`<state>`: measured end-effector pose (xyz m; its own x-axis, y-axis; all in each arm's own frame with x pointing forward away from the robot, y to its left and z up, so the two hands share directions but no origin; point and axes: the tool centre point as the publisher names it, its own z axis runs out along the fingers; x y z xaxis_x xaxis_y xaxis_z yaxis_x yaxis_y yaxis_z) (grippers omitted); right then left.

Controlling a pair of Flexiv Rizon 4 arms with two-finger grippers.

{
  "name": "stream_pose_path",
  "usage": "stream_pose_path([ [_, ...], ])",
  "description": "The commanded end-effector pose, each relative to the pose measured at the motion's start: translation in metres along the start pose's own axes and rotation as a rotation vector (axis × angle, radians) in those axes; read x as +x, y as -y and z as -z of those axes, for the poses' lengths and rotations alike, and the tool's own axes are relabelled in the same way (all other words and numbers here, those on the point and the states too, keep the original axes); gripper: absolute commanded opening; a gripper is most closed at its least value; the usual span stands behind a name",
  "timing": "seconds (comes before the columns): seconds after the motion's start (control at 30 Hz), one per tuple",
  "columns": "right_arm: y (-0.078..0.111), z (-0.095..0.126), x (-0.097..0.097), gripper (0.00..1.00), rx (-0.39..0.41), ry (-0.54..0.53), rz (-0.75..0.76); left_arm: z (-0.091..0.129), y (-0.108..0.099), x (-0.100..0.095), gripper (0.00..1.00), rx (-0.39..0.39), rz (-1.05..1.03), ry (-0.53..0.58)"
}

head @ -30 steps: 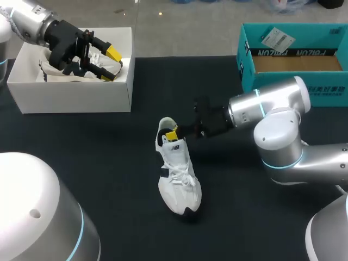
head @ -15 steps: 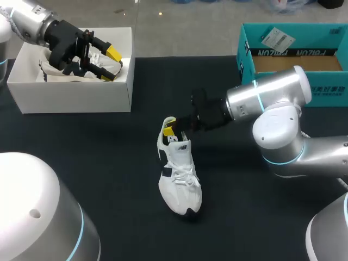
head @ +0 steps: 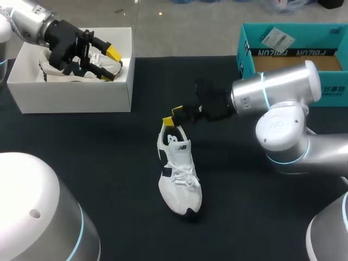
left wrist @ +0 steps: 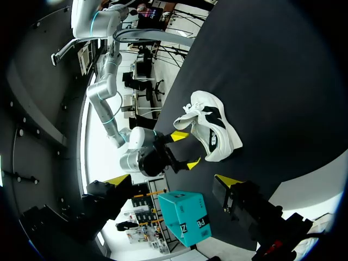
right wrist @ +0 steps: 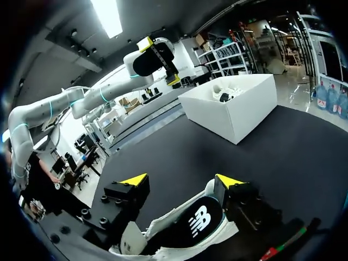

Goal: Take the shoe out of the shoebox, open the shoe tongue, remove and reinsert the insole, then place the shoe into the shoebox

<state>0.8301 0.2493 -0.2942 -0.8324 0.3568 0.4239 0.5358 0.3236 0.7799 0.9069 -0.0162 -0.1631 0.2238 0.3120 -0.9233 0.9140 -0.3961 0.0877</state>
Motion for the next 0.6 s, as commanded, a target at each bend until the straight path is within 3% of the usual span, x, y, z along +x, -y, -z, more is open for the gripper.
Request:
stream_pose_path([
  [0.03, -0.0022, -0.0023, 0.014, 0.0, 0.157, 0.26, -0.089, 0.0009, 0.0002, 0.0, 1.0, 0.002, -0.001, -0.003],
  [0.1, -0.0007, -0.0005, 0.0168, 0.0, 0.232, 0.367, -0.084, 0.0009, 0.0002, 0.0, 1.0, 0.002, -0.001, -0.003],
  [0.2, 0.0009, 0.0058, 0.0196, 0.0, 0.207, 0.442, -0.111, 0.0009, 0.0002, 0.0, 1.0, 0.002, -0.001, -0.003],
  [0.6, 0.0009, 0.0058, 0.0196, 0.0, 0.207, 0.442, -0.111, 0.0009, 0.0002, 0.0, 1.0, 0.002, -0.001, -0.003],
])
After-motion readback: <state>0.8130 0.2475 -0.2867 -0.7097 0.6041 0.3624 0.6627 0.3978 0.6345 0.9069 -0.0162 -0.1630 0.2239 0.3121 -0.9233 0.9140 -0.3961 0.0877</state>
